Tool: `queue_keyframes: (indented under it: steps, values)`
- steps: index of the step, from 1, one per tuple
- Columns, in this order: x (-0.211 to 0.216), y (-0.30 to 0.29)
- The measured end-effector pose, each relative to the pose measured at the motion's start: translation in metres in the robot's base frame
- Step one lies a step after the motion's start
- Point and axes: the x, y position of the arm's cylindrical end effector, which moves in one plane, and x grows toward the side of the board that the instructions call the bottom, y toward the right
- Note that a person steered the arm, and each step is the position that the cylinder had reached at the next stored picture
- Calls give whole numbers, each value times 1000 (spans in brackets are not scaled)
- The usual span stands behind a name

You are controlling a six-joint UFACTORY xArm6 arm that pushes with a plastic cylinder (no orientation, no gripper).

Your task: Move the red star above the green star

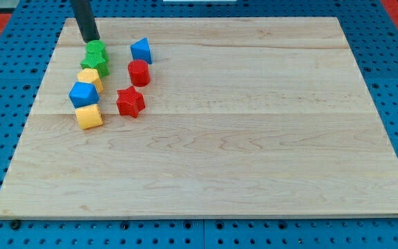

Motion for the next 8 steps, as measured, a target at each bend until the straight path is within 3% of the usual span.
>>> queue_keyframes:
  steps: [1, 2, 5, 7, 8]
  values:
    - [-11, 25]
    - [11, 26]
    - [195, 39]
    - [212, 71]
    - [213, 117]
